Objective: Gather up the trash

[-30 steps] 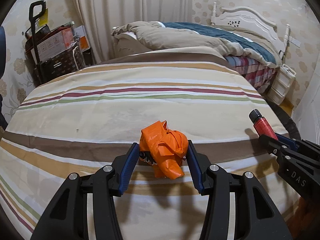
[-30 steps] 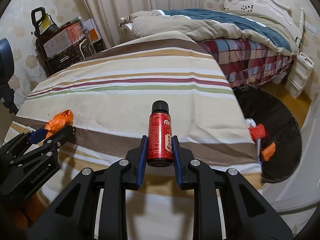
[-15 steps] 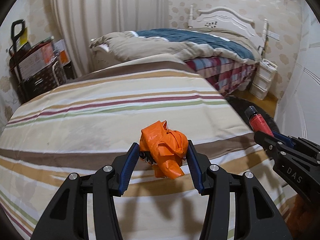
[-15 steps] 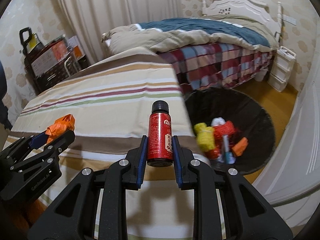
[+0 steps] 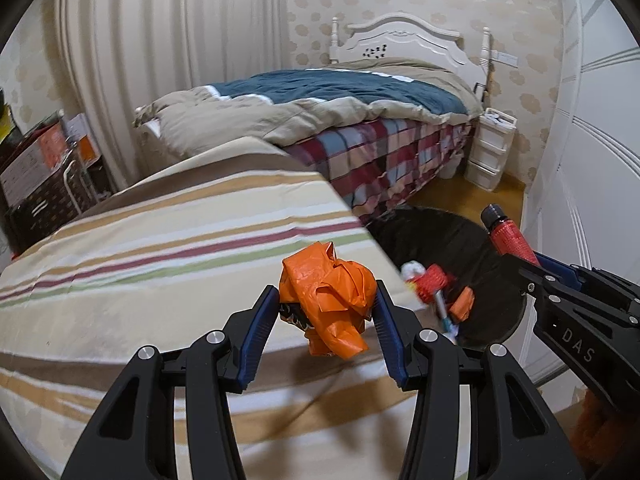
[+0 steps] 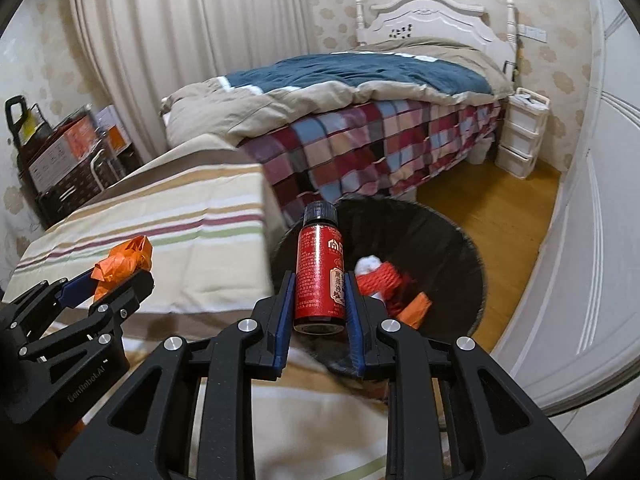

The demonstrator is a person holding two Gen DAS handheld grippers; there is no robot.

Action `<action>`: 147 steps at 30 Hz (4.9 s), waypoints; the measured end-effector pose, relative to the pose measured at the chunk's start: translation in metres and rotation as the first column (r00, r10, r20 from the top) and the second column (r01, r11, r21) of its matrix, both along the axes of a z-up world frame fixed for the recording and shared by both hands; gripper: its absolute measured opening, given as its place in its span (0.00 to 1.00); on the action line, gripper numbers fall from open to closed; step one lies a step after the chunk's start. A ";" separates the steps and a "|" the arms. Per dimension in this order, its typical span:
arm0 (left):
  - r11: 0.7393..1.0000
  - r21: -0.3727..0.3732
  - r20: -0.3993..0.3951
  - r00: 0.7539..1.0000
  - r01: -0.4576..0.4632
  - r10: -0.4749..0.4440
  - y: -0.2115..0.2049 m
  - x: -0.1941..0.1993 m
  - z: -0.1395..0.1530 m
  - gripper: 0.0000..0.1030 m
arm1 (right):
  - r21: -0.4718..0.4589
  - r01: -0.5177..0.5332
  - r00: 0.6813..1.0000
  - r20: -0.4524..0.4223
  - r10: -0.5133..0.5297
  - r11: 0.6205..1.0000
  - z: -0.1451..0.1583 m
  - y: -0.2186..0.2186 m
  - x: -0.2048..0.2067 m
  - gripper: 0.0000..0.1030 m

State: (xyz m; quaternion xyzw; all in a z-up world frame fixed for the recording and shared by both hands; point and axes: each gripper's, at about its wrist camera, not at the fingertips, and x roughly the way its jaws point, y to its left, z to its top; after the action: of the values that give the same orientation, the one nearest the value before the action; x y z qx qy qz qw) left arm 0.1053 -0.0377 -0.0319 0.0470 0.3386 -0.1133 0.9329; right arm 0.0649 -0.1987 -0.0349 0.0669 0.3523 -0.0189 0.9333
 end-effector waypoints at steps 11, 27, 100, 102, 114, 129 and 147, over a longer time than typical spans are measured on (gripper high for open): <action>0.999 0.002 0.006 0.999 0.041 -0.041 -0.043 0.031 0.002 0.48 | -0.014 0.072 0.997 0.025 -0.072 0.997 0.000 -0.035 0.023 0.23; 0.998 0.031 -0.017 0.999 0.052 -0.051 -0.075 0.064 -0.012 0.48 | -0.012 0.130 0.991 0.012 -0.130 0.991 -0.015 -0.065 0.051 0.23; 0.997 0.003 0.087 0.993 -0.079 0.079 0.000 -0.025 0.035 0.86 | -0.098 0.220 0.973 0.085 -0.212 0.970 0.028 -0.028 -0.033 0.95; 0.996 0.002 0.090 0.992 -0.086 0.086 0.004 -0.033 0.036 0.86 | -0.101 0.212 0.975 0.090 -0.203 0.972 0.030 -0.023 -0.042 0.95; 0.993 -0.005 0.115 0.986 -0.121 0.121 0.027 -0.070 0.042 0.87 | -0.077 0.154 0.983 0.111 -0.145 0.985 0.041 0.003 -0.081 0.95; 0.991 -0.022 0.130 0.982 -0.135 0.137 0.042 -0.093 0.045 0.87 | -0.071 0.122 0.986 0.126 -0.113 0.990 0.045 0.012 -0.105 0.95; 0.991 -0.022 0.128 0.983 -0.133 0.135 0.042 -0.098 0.043 0.87 | -0.073 0.122 0.986 0.128 -0.112 0.990 0.048 0.013 -0.111 0.95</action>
State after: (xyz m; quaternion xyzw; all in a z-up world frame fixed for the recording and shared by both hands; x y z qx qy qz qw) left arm 0.0078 0.0040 0.0112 0.0251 0.2793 -0.0493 0.9586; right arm -0.0456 -0.1852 0.0132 0.0508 0.2885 -0.0836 0.9525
